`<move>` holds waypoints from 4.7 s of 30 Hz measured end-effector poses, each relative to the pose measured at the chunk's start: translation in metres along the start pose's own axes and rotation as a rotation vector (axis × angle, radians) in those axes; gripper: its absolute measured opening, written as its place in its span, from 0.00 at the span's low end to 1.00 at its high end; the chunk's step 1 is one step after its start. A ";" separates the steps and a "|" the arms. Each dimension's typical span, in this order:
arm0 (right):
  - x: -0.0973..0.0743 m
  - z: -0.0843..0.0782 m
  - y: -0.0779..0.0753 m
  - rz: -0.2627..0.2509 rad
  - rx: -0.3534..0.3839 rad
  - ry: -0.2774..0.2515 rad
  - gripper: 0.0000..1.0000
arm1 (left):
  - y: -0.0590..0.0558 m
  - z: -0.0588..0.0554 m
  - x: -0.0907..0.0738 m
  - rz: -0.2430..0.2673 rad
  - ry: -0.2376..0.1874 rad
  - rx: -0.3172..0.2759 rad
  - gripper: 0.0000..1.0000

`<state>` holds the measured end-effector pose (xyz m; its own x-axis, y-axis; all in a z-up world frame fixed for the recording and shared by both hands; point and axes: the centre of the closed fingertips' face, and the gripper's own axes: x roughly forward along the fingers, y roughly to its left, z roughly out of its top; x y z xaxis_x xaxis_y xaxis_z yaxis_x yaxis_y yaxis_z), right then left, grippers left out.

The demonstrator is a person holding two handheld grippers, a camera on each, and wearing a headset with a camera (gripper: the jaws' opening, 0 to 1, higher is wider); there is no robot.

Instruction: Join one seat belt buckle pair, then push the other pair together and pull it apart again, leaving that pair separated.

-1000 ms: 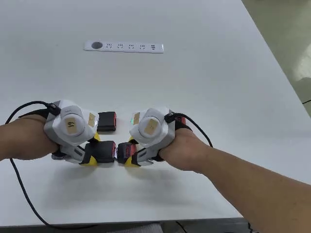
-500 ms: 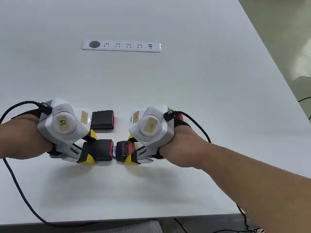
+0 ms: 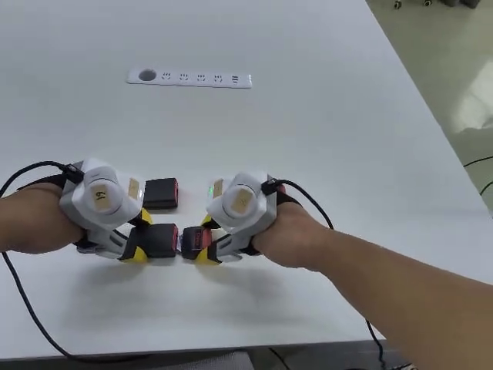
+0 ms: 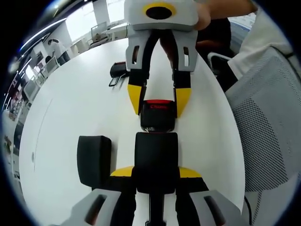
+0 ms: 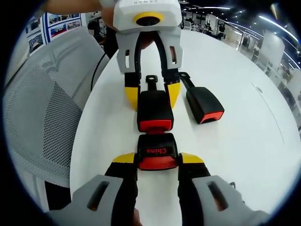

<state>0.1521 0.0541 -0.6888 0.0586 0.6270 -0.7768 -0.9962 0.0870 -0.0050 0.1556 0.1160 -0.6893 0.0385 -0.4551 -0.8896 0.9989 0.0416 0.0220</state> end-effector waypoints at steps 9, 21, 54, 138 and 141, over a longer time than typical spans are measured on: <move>0.001 0.004 0.000 -0.008 0.001 -0.006 0.32 | -0.001 0.001 -0.001 0.000 0.022 -0.018 0.32; 0.000 -0.007 -0.003 -0.003 0.008 0.032 0.34 | -0.004 0.004 -0.003 0.007 0.015 -0.034 0.34; -0.094 -0.060 -0.088 -0.170 0.041 0.050 0.33 | 0.068 0.013 -0.030 0.146 -0.081 -0.101 0.42; -0.002 -0.003 -0.093 -0.050 -0.077 0.059 0.32 | 0.095 -0.005 0.007 -0.006 0.012 -0.028 0.33; 0.000 0.000 -0.092 -0.046 -0.069 0.047 0.32 | 0.093 -0.003 0.007 -0.006 0.008 -0.031 0.33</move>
<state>0.2435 0.0459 -0.6880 0.1031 0.5862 -0.8036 -0.9947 0.0607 -0.0834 0.2490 0.1197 -0.6947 0.0321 -0.4485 -0.8932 0.9978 0.0664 0.0025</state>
